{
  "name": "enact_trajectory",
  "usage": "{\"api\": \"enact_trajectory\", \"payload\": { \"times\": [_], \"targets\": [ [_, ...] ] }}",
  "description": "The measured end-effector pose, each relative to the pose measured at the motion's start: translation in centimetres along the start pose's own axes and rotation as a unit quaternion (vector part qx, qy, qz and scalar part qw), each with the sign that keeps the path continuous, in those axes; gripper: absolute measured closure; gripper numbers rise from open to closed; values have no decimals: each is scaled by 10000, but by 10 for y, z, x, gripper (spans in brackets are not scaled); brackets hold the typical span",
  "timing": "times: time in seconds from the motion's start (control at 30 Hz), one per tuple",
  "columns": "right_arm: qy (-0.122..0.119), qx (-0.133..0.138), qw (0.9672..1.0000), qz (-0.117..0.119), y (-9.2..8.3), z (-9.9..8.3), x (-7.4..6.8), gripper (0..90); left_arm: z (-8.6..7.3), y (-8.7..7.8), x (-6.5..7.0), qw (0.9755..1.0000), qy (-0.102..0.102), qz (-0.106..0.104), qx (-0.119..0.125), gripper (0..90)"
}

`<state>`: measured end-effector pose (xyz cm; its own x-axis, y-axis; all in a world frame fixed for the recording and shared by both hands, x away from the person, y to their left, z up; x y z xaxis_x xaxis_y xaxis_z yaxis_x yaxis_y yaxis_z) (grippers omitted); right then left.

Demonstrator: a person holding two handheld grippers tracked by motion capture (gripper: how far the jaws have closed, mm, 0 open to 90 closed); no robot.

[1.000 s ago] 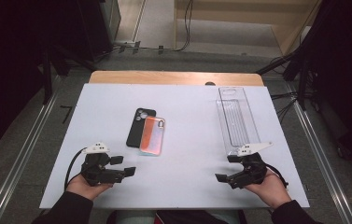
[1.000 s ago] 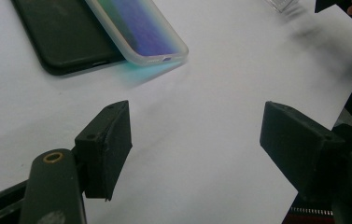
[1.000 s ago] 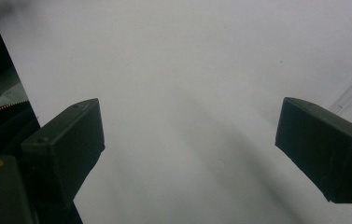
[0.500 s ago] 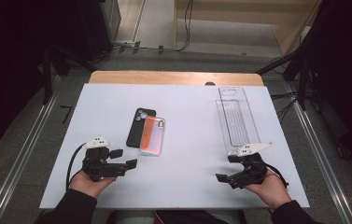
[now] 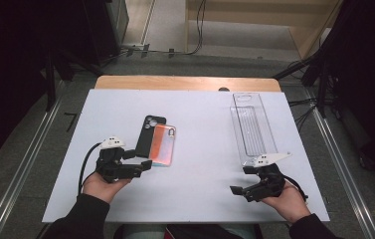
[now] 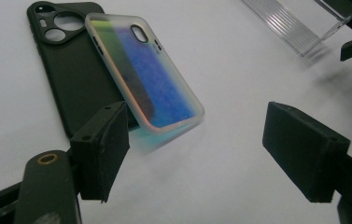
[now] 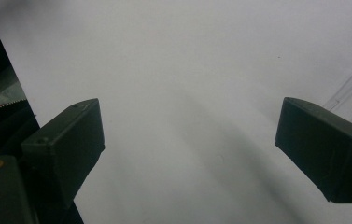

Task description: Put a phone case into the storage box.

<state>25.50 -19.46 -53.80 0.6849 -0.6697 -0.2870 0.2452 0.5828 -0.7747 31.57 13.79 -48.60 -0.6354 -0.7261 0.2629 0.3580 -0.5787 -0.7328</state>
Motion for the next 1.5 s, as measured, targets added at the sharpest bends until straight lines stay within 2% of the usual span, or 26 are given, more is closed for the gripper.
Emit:
{"api": "enact_trajectory", "payload": {
  "times": [0.1,0.3,0.4,0.5,0.57,0.6,0.63,0.67,0.7,0.77,0.87,0.93,1.03,1.07,1.1,1.17,1.3,1.4,1.5],
  "targets": [
    [13,16,10000,-4,0,0,0,64,5,5,0,10000,4,-44,-33,235],
    [36,13,10000,-24,-1,0,1,64,19,12,-3,9999,40,82,-84,231],
    [31,10,10000,-29,-1,-1,1,64,25,15,-3,9999,-6,88,-85,226],
    [44,26,10000,-23,-2,-1,1,64,29,19,-1,9996,115,254,-105,168],
    [34,34,10000,-19,-2,0,1,64,31,21,-1,9995,128,259,-108,145],
    [25,28,10000,-21,-1,0,1,64,32,22,-1,9996,113,236,-102,141],
    [19,13,10000,-23,-1,0,1,64,35,27,-1,9998,9,185,-74,71],
    [19,13,10000,-23,-1,0,1,64,35,27,-1,9998,9,185,-74,0],
    [20,11,10000,-26,-1,-1,1,64,37,29,-2,9997,-41,246,-81,0],
    [21,15,10000,-30,-1,-1,1,64,41,32,-4,9994,-18,344,14,0],
    [18,20,10000,-33,-1,-1,1,64,46,36,-4,9991,-1,412,-105,0],
    [20,16,10000,-31,-1,-1,1,64,50,38,-4,9992,-78,397,-42,0],
    [16,11,10000,-24,-1,-1,1,64,54,42,-5,9990,-298,325,6,0],
    [9,12,10000,-28,-1,-1,1,64,57,45,-7,9985,-356,420,51,0],
    [9,12,10000,-28,-1,-1,1,64,57,45,-7,9985,-356,420,51,0],
    [10,12,10000,-33,-1,-1,1,64,61,49,-9,9970,-415,652,52,0],
    [20,8,10000,-40,-1,-1,1,64,64,54,-9,9961,-439,761,61,0],
    [20,14,10000,-46,-1,-1,1,64,67,59,-8,9952,-529,819,108,0],
    [20,27,10000,-51,-1,-1,1,64,70,63,-9,9940,-535,951,113,0]
  ]
}}
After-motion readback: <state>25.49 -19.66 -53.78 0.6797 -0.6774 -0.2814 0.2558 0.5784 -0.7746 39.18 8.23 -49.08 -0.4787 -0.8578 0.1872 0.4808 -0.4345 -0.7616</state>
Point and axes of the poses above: each handheld gripper's, and its own axes: y roughly forward along the jaws, z roughly out of its top, x roughly to its right, the point moved 8 cm from there along y, roughly forward along the jaws, and after that the axes turned 7 degrees about -x, right-handed, at the moved point
